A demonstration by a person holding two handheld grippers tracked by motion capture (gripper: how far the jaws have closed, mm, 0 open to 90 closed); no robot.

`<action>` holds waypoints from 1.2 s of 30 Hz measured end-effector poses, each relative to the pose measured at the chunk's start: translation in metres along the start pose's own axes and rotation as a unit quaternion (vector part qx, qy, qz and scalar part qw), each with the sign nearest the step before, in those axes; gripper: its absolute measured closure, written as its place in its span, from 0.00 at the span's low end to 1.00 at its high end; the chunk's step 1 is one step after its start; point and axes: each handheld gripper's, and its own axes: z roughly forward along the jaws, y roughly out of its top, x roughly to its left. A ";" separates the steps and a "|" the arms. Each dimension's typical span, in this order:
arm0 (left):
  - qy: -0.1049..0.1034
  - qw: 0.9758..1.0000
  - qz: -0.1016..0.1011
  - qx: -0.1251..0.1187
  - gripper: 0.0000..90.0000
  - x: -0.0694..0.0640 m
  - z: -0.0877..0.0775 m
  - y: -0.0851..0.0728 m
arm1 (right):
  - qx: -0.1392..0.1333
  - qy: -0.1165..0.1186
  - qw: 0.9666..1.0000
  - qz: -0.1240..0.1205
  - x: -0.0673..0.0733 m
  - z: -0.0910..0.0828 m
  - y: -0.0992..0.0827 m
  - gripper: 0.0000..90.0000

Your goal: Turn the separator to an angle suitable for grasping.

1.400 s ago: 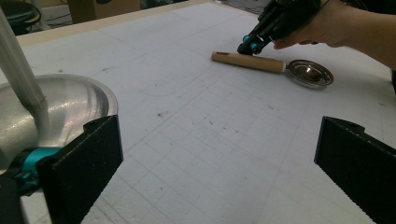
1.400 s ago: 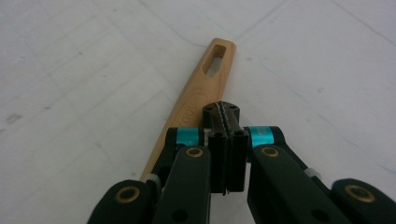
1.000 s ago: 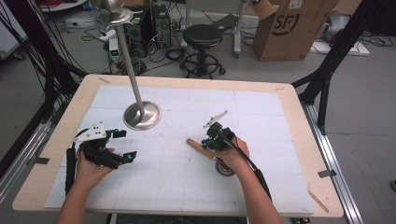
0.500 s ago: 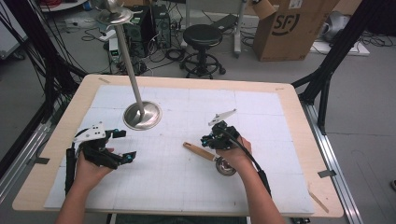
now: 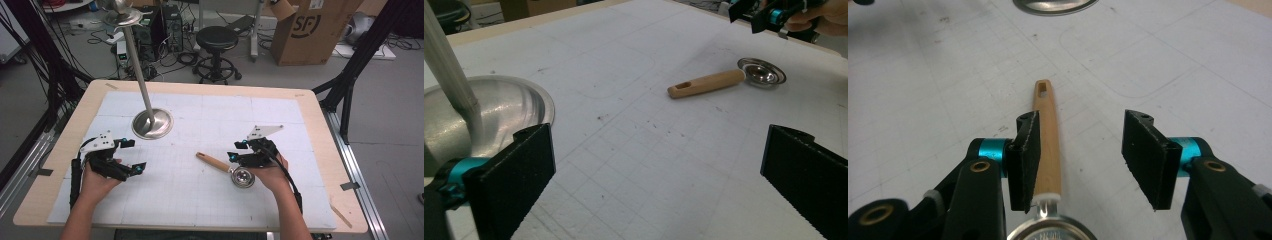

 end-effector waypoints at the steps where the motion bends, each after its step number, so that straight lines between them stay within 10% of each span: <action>1: 0.000 1.000 0.000 -0.001 0.02 0.000 0.000 0.000 | -0.008 -0.001 1.000 0.000 -0.001 -0.003 -0.003 0.53; 20: -0.003 1.000 -0.006 -0.009 0.02 0.004 0.002 0.000 | -0.067 -0.044 0.996 0.026 -0.011 -0.032 -0.017 0.25; 36: 0.000 1.000 -0.006 -0.007 0.02 0.003 0.001 0.000 | -0.084 -0.058 0.994 0.032 -0.018 -0.038 -0.022 0.21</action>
